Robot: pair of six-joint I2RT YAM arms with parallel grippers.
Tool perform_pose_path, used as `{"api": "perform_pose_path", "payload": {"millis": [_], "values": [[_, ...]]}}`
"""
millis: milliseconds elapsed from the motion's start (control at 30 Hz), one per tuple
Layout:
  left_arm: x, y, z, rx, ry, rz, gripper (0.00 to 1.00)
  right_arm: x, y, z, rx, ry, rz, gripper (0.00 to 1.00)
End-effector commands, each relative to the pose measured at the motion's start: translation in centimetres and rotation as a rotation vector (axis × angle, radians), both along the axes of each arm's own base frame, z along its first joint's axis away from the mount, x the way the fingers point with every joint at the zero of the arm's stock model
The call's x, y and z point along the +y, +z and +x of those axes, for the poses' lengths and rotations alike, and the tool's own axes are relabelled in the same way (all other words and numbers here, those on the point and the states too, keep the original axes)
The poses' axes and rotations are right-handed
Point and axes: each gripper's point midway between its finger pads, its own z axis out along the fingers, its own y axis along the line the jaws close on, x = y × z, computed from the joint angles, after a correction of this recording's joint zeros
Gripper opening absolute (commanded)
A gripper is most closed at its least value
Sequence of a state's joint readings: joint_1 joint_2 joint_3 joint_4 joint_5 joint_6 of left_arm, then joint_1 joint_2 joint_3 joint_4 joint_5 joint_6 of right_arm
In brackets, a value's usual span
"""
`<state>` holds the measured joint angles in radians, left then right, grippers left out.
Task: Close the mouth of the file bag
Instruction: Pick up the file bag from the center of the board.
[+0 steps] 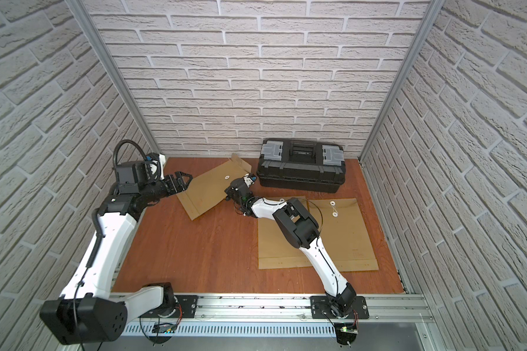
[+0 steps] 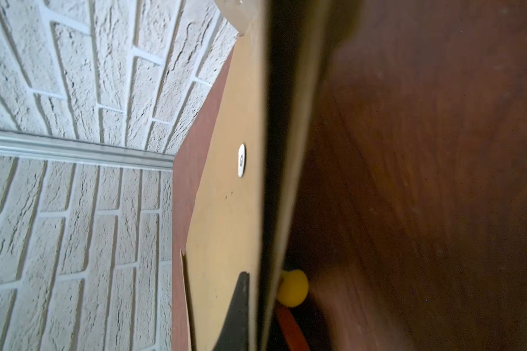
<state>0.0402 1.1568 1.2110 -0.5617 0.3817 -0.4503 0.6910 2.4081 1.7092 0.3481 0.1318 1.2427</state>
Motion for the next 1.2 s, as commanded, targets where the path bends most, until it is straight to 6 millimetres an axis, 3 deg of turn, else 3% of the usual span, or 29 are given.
{"api": "perform_pose_path", "payload": {"millis": [0, 167, 367, 433, 467, 600, 800, 900, 1033, 1167], "values": [[0.8, 1.0, -0.8, -0.006, 0.014, 0.044, 0.86, 1.8, 9.8, -0.3, -0.211, 0.130, 0.025, 0.03], [1.2, 2.4, -1.0, -0.036, 0.027, 0.047, 0.85, 2.8, 14.7, -1.9, -0.319, 0.266, -0.026, 0.03], [2.4, 3.8, -1.1, -0.075, 0.047, 0.030, 0.73, 2.8, 21.9, -6.5, -0.499, 0.487, -0.105, 0.03], [2.5, 4.0, -1.0, -0.095, 0.042, 0.019, 0.73, 2.3, 23.5, -8.3, -0.544, 0.569, -0.134, 0.03], [2.4, 4.0, -0.9, -0.102, 0.032, 0.013, 0.74, 1.7, 25.5, -9.3, -0.583, 0.599, -0.126, 0.03], [0.7, 4.7, -0.1, -0.189, -0.061, -0.050, 0.77, -1.3, 28.5, -11.7, -0.625, 0.710, -0.067, 0.03], [-3.0, 6.2, 0.9, -0.364, -0.239, -0.167, 0.82, -6.7, 31.7, -16.1, -0.717, 0.863, -0.020, 0.03], [-4.9, 6.8, 1.0, -0.409, -0.346, -0.210, 0.83, -9.1, 32.1, -18.3, -0.750, 0.915, -0.077, 0.03], [-6.5, 7.5, 0.8, -0.451, -0.457, -0.236, 0.83, -12.1, 32.4, -19.6, -0.773, 0.921, -0.069, 0.03], [-7.8, 7.7, 0.5, -0.459, -0.560, -0.263, 0.81, -13.5, 32.4, -20.7, -0.778, 0.956, -0.050, 0.03]]}}
